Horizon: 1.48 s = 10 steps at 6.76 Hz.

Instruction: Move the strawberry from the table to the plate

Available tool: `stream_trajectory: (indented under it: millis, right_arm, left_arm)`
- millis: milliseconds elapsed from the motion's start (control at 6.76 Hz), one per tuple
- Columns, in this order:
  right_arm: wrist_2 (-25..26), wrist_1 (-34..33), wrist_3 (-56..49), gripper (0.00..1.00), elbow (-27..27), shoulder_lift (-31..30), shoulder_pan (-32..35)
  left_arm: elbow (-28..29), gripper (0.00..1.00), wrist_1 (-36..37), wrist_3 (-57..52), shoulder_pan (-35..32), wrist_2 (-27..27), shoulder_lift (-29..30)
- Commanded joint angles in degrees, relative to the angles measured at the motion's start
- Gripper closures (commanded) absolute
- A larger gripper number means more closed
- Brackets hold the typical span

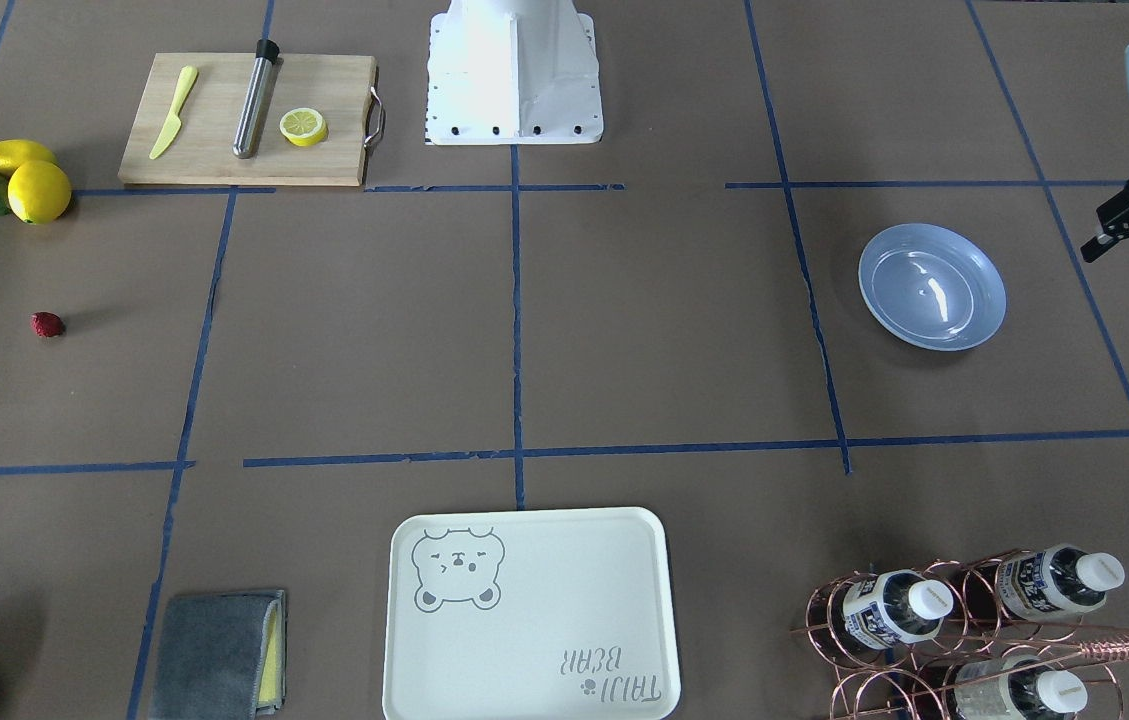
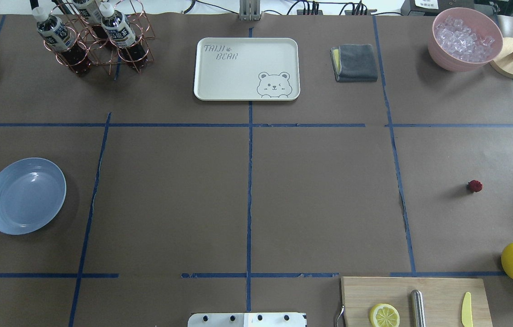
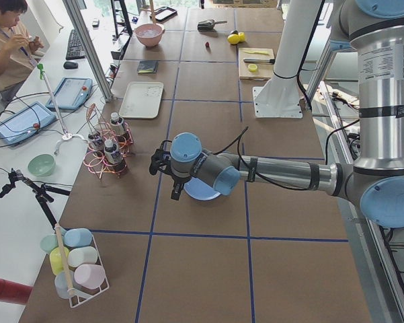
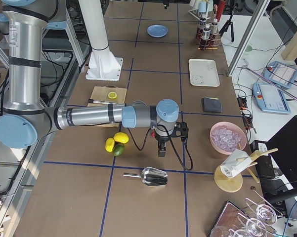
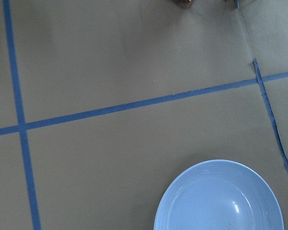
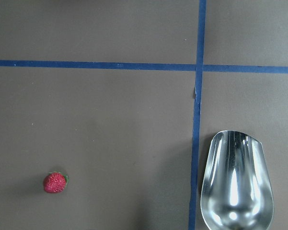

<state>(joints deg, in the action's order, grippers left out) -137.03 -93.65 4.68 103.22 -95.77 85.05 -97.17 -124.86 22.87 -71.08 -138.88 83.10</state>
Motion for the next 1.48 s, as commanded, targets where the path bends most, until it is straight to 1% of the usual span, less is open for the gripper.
stream_trajectory:
  millis: [0, 148, 296, 443, 591, 739, 887, 1183, 1330]
  right_arm:
    - [-1.3, 0.0, -0.2, 0.00, 0.0, 0.1, -0.2]
    - [-1.4, 0.0, -0.2, 0.00, 0.0, 0.1, -0.6]
    - [-1.4, 0.0, -0.3, 0.00, 0.0, 0.1, -1.2]
    - [-1.3, 0.0, -0.3, 0.00, -0.1, 0.1, -1.6]
    - [-1.4, 0.0, -0.2, 0.00, -0.1, 0.1, -1.6]
    - [-1.3, 0.0, -0.1, 0.00, -0.1, 0.1, -1.7]
    - [-1.3, 0.0, 0.0, 0.00, -0.1, 0.1, -1.7]
    - [-1.4, 0.0, 0.2, 0.00, -0.1, 0.1, -1.8]
    - [-1.4, 0.0, 0.1, 0.00, -0.1, 0.1, -1.9]
  left_arm:
    - [7.4, 0.00, -11.7, 11.1, 14.8, 7.4, 1.2]
    - [10.3, 0.00, -13.9, 12.8, 15.4, 8.4, 1.5]
    - [10.8, 0.08, -13.9, 13.1, 15.4, 8.0, 1.5]
    - [10.6, 0.09, -13.9, 13.1, 15.2, 8.3, 1.4]
    - [12.2, 0.16, -13.8, 13.0, 15.4, 8.4, 1.5]
    - [12.6, 0.44, -14.0, 13.0, 15.2, 8.1, 1.4]
    - [11.2, 0.99, -13.6, 13.0, 15.1, 7.8, 1.0]
    - [10.2, 1.00, -13.3, 13.1, 15.0, 7.4, 1.1]
    - [8.8, 1.00, -13.0, 13.3, 15.1, 4.4, 1.6]
